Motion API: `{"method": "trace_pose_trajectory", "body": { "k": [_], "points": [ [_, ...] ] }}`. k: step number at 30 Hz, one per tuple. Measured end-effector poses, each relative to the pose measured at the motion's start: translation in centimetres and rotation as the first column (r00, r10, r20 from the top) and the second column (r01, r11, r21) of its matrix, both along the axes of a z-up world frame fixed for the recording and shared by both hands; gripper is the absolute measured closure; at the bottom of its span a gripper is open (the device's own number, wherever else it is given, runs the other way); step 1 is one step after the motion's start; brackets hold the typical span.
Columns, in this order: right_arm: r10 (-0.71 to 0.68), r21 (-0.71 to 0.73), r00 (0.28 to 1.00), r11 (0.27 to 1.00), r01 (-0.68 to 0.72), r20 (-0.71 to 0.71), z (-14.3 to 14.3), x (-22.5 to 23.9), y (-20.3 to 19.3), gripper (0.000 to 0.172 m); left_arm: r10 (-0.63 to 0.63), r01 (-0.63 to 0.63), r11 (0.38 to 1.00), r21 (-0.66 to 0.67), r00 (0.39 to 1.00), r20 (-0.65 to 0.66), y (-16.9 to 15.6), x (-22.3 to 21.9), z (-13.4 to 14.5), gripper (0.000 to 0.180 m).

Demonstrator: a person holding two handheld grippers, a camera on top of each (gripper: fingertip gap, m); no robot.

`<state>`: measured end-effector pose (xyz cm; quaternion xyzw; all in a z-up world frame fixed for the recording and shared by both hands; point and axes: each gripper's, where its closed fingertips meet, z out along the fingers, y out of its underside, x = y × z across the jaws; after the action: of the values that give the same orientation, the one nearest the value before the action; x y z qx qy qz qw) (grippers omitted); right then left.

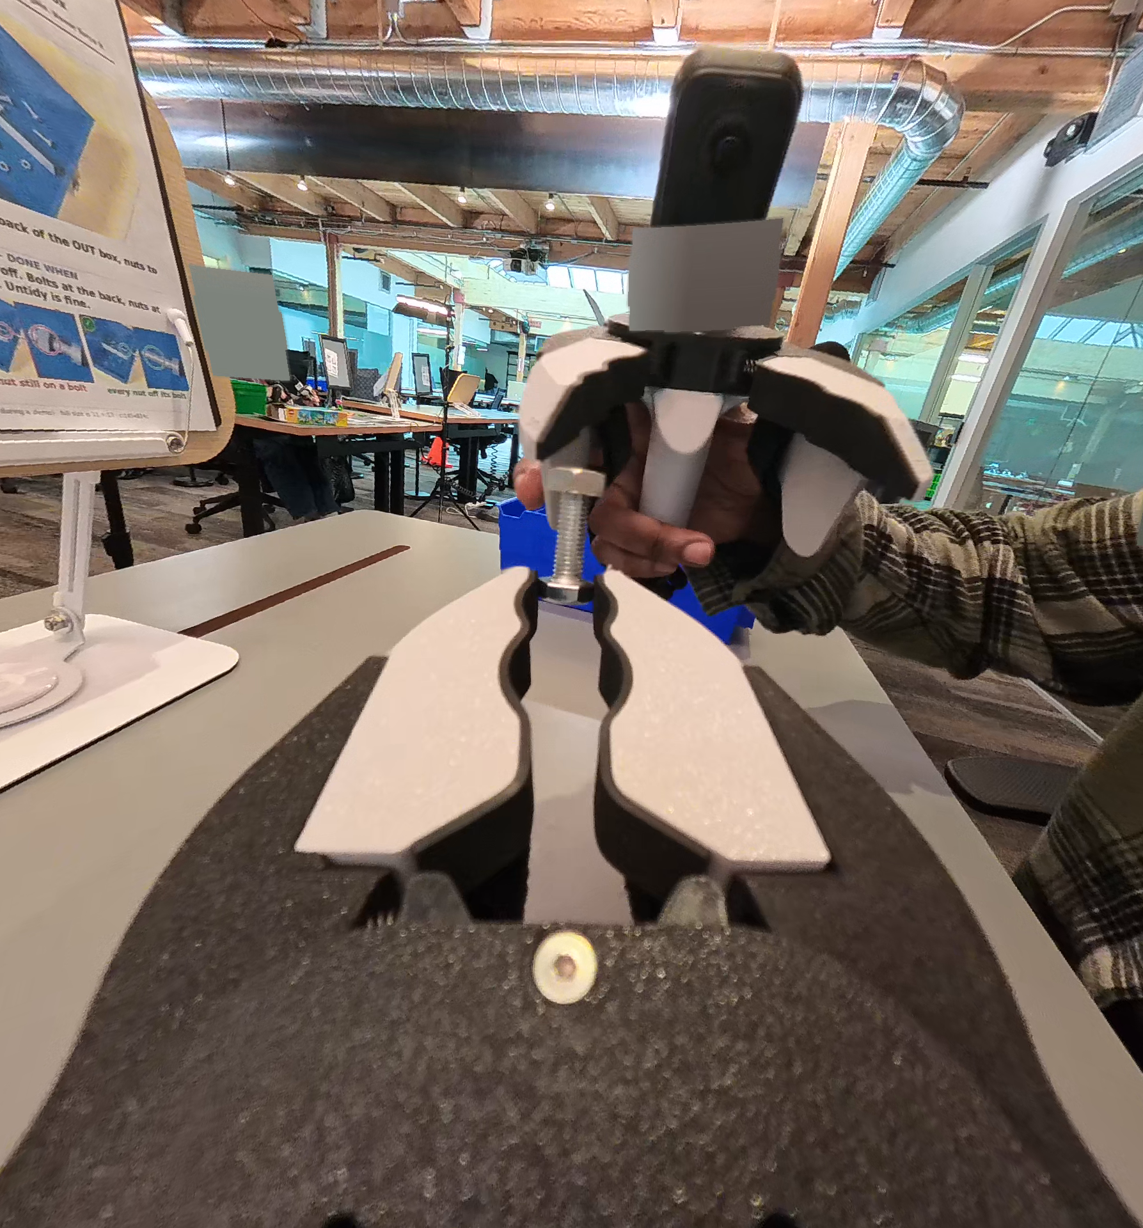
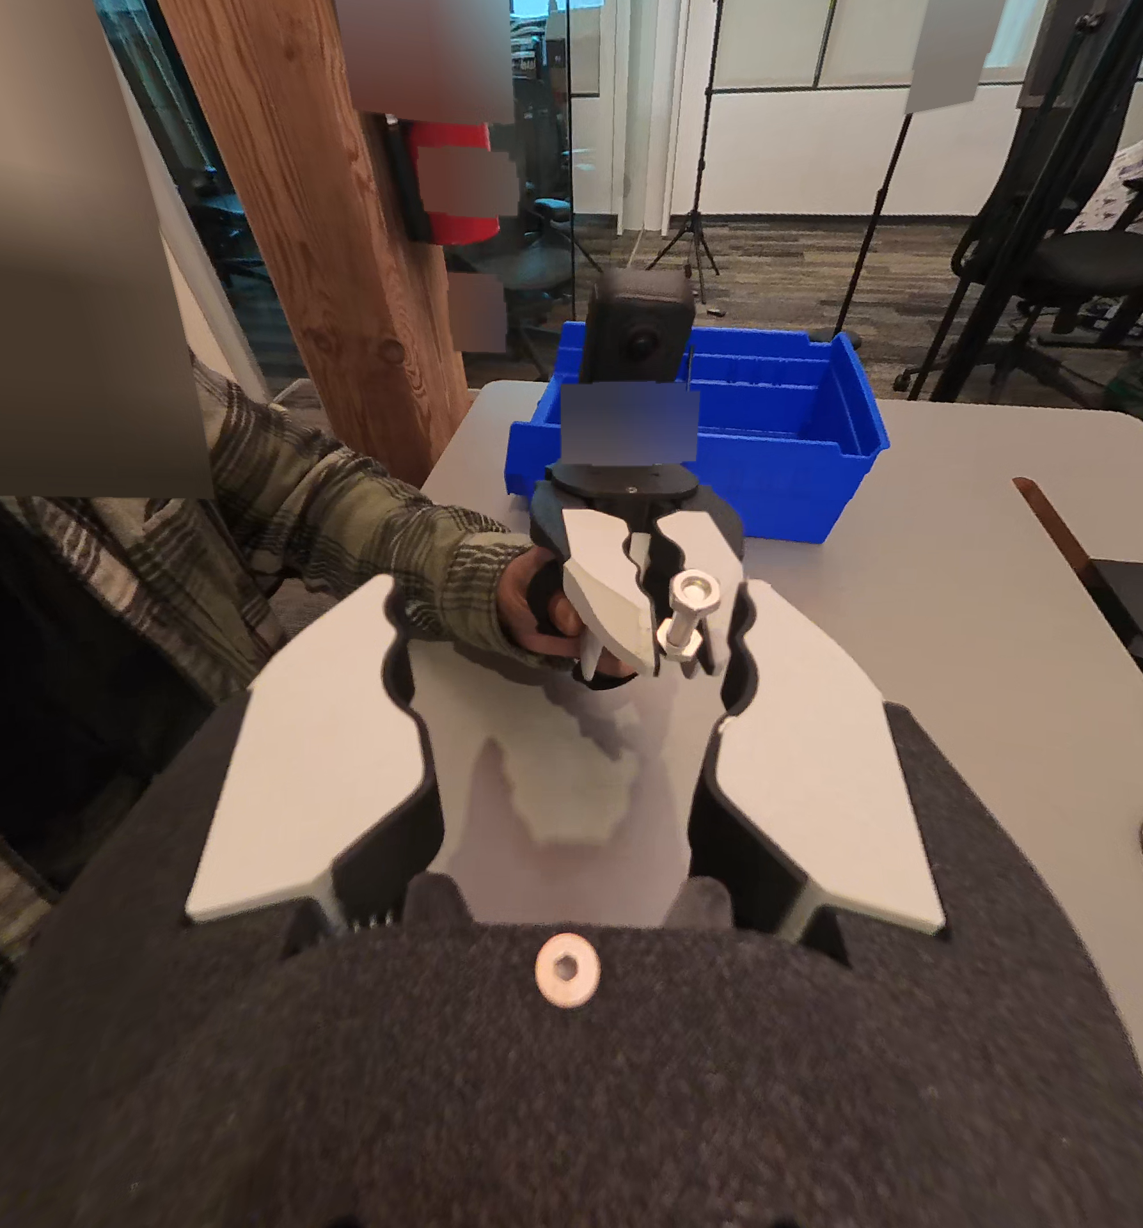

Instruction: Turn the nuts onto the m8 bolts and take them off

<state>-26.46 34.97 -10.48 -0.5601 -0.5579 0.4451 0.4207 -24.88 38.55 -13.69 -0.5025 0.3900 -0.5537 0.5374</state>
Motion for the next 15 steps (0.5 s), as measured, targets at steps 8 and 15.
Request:
{"method": "trace_pose_trajectory", "body": {
  "k": [8, 15],
  "points": [
    [-0.026, 0.011, 1.0, 1.0, 0.026, 0.007, -0.21, 0.56, -0.24, 0.082, 0.002, -0.002, 1.0, -0.002, 1.0, 0.009, 0.07, -0.16, 0.16, 0.165],
    [-0.014, 0.011, 1.0, 1.0, 0.014, 0.007, -0.41, -0.36, -0.59, 0.077, 0.0, 0.0, 1.0, 0.01, 1.0, 0.002, -0.13, -0.02, 0.16, 0.165]
  ]
}}
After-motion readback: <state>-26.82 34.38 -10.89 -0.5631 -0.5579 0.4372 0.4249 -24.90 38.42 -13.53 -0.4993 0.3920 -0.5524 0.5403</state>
